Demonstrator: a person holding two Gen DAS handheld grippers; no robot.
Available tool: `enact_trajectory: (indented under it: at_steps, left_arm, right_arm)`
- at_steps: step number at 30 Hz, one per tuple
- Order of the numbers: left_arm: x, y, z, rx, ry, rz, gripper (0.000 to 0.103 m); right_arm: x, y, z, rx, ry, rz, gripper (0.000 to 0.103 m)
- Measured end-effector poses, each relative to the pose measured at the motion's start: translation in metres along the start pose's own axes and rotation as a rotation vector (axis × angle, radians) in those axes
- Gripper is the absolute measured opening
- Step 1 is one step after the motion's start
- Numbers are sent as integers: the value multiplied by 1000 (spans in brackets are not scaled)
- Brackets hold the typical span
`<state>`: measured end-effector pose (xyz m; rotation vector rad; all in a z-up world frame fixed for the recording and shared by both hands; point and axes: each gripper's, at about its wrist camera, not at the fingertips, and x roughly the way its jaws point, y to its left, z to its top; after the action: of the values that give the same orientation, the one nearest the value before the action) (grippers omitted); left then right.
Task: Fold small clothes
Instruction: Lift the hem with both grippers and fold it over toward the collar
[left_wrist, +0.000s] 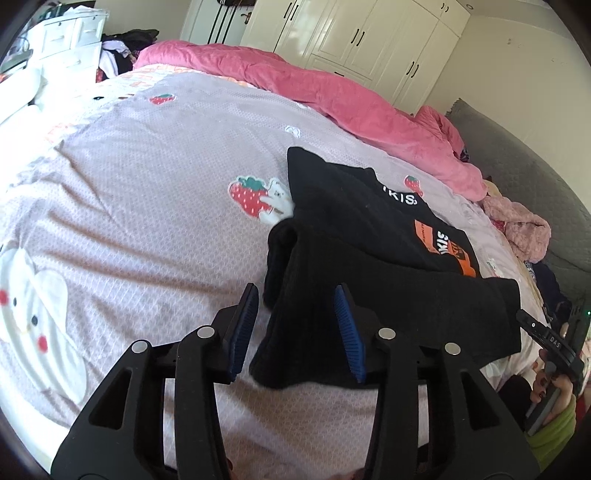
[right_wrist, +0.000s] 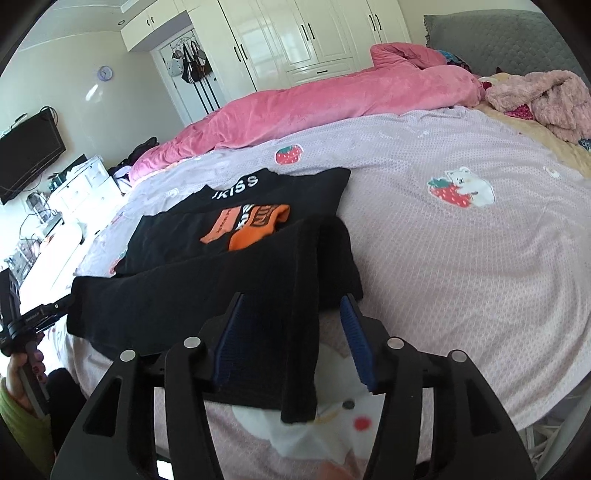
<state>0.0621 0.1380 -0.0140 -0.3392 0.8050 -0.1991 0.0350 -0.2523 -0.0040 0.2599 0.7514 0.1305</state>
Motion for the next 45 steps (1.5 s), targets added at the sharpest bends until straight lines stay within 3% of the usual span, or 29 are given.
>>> enact_trajectory:
  at_steps: [7, 17, 19, 21, 23, 30, 38, 45]
  left_arm:
    - [3, 8, -22, -36, 47, -17, 35]
    - [14, -4, -20, -18, 75, -58, 33]
    - [18, -10, -20, 9, 83, -47, 4]
    - [19, -15, -20, 39, 84, -33, 4]
    - [18, -18, -18, 63, 77, -29, 4]
    - [6, -18, 18, 37, 14, -83, 4]
    - [7, -30, 64, 66, -53, -69, 4]
    - [24, -30, 107, -10, -104, -93, 4]
  right_arm:
    - [5, 7, -22, -13, 70, 14, 53]
    - [20, 11, -26, -18, 101, 33, 53]
    - [24, 11, -26, -17, 111, 44, 46]
    - [26, 12, -27, -25, 117, 48, 16]
    - [26, 11, -26, -29, 110, 36, 11]
    - [5, 8, -1, -28, -1, 37, 10]
    - [-7, 2, 44, -5, -112, 50, 9]
    - [6, -6, 89, 73, -178, 52, 9]
